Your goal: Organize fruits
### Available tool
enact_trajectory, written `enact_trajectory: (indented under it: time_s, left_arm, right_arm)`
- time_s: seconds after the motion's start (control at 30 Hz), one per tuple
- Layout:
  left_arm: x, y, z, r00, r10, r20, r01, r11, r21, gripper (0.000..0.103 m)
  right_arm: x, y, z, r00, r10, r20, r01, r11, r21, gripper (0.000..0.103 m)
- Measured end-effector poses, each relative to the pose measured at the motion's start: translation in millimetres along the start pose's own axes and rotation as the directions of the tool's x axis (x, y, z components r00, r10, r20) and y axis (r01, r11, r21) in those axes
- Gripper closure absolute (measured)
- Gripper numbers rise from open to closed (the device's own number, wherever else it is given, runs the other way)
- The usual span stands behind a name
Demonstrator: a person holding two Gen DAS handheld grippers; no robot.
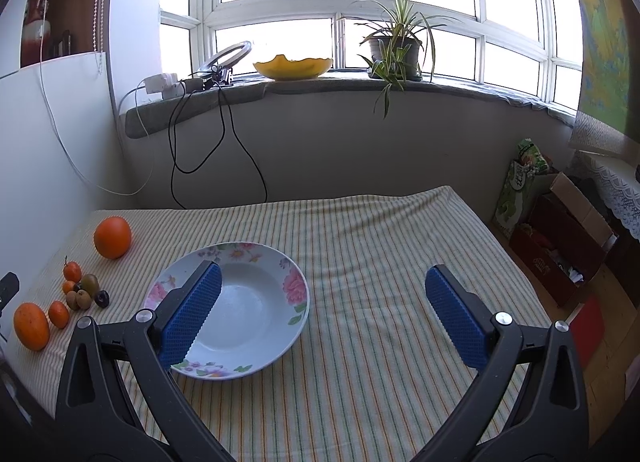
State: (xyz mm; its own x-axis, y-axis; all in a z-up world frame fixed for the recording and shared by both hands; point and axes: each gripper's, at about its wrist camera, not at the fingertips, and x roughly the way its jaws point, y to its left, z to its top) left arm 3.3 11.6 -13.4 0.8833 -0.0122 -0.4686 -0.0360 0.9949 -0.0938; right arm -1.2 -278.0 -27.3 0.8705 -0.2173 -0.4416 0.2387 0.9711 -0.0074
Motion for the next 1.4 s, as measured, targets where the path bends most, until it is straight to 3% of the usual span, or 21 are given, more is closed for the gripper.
enact_trajectory:
  time_s: [0.57,1.0,1.13,1.4]
  left_arm:
    - [-8.4,34.6,-11.0,0.997,0.079,-0.022,-0.079,0.996,-0.029,0.005]
    - [-11.0,61.3,-23.5,0.991,0.126,-0.052,-0.129,0.99,-0.056,0.005]
    - [-10.2,71.0,-27.1,0.99,0.121,-0.069,-0.126,0.989,-0.079,0.005]
    - [-7.9,88.0,-36.3,0.989,0.112,-0.096,-0.122,0.986,-0.11,0.005]
  right_arm:
    - [4.4,26.0,-4.8,0.996,0.083,-0.013,-0.084,0.994,-0.065,0.0]
    - [9.4,61.0,-0.2,0.961,0.272,-0.045,-0.275,0.954,-0.122,0.0]
    - [12.3,71.3,-1.7,0.922,0.383,-0.058,-0.388,0.913,-0.126,0.0]
    - [25.4,108.3,-10.5,0.83,0.516,-0.213,-0.545,0.832,-0.105,0.0]
